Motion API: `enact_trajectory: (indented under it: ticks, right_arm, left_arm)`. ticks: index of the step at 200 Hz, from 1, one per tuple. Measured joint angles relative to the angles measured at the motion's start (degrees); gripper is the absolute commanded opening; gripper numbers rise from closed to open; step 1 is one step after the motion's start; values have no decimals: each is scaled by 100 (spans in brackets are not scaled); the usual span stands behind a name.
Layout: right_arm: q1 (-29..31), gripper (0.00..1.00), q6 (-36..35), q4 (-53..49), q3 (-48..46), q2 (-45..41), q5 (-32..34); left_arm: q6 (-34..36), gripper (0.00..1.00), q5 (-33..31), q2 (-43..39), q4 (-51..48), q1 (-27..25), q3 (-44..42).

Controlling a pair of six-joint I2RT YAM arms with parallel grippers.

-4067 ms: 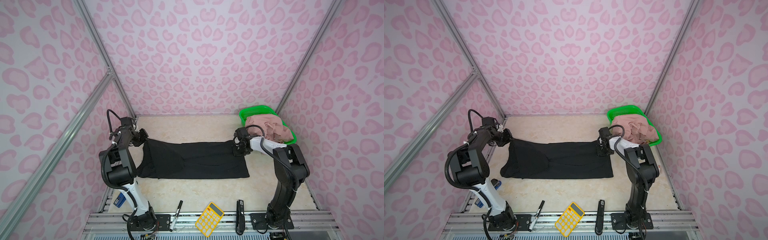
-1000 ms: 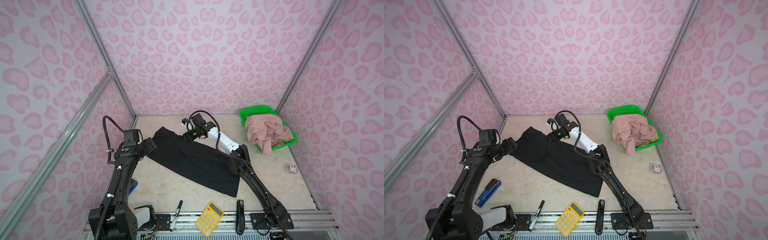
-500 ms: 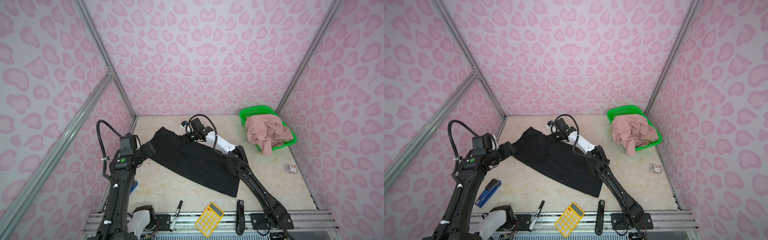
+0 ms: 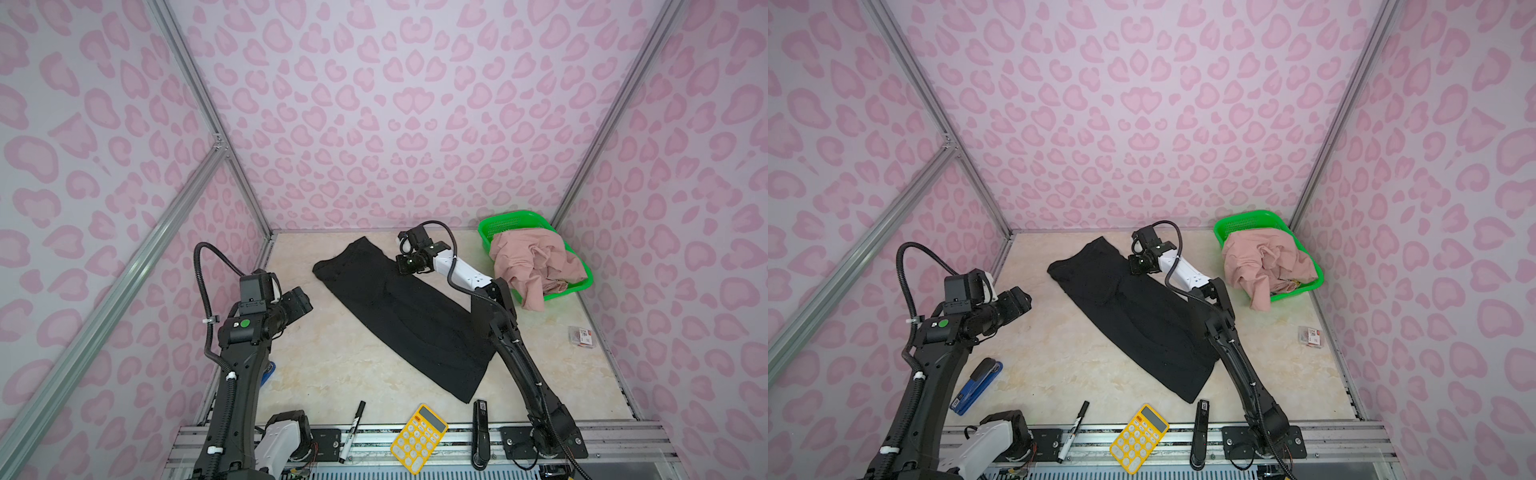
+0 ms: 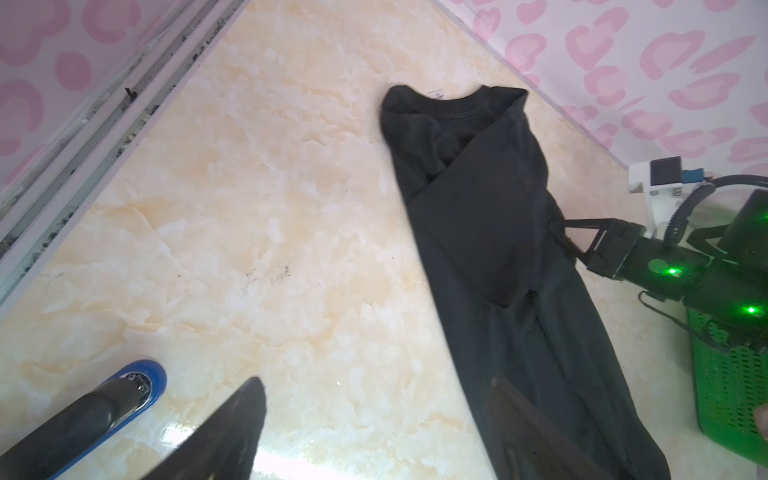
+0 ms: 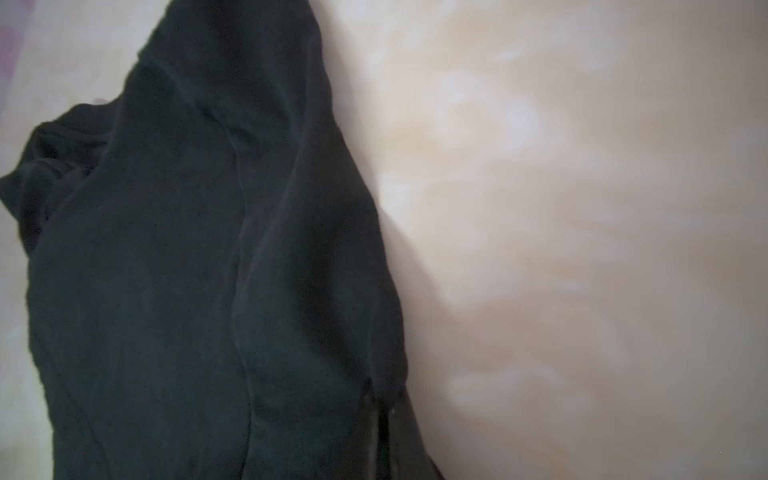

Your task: Fold and stack the mixed laundry pile

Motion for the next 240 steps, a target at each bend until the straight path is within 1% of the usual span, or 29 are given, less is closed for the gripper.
enact_trajectory:
  ticks: [30, 41, 60, 79, 92, 108, 145, 164, 184, 196, 214, 240]
  right_arm:
    - [-452, 0, 144, -304, -66, -160, 721]
    - [-553, 10, 149, -437, -66, -216, 1025]
    - [-601, 26, 79, -706, 48, -280, 1287]
    - [-595, 35, -168, -1088, 138, -459, 1473]
    - [-570, 40, -369, -1241, -168, -841, 1602]
    - [-553, 44, -560, -1246, -1016, -1578, 1707]
    - [-529, 49, -800, -1062, -3595, -3517, 1751]
    - [-529, 49, -793, -942, -4795, -4389, 1799]
    - [-549, 49, -713, -951, -6028, -5235, 1871]
    - [-573, 49, -599, -970, -6610, -5639, 1893]
    - [-688, 48, -426, -951, -7318, -6144, 1934]
    - [-999, 47, -208, -914, -8052, -6642, 1978]
  left_arm:
    - [39, 86, 136, 197, 90, -391, -107]
    - [76, 85, 173, 297, 195, -597, -149]
    - [70, 84, 293, 568, 466, -962, -280]
    - [31, 82, 446, 890, 831, -1320, -455]
    - [-46, 81, 575, 1191, 1123, -1622, -544]
    - [-111, 79, 704, 1600, 1488, -2024, -555]
    - [-446, 75, 994, 2492, 2282, -2973, -232]
    - [-708, 74, 1045, 2739, 2614, -3447, -76]
    - [-1014, 72, 1040, 2820, 2782, -3980, -109]
    - [-1217, 70, 1034, 2820, 2903, -4325, -225]
    - [-1521, 65, 1023, 2813, 3008, -4793, -457]
    - [-1908, 62, 975, 2806, 3056, -5235, -721]
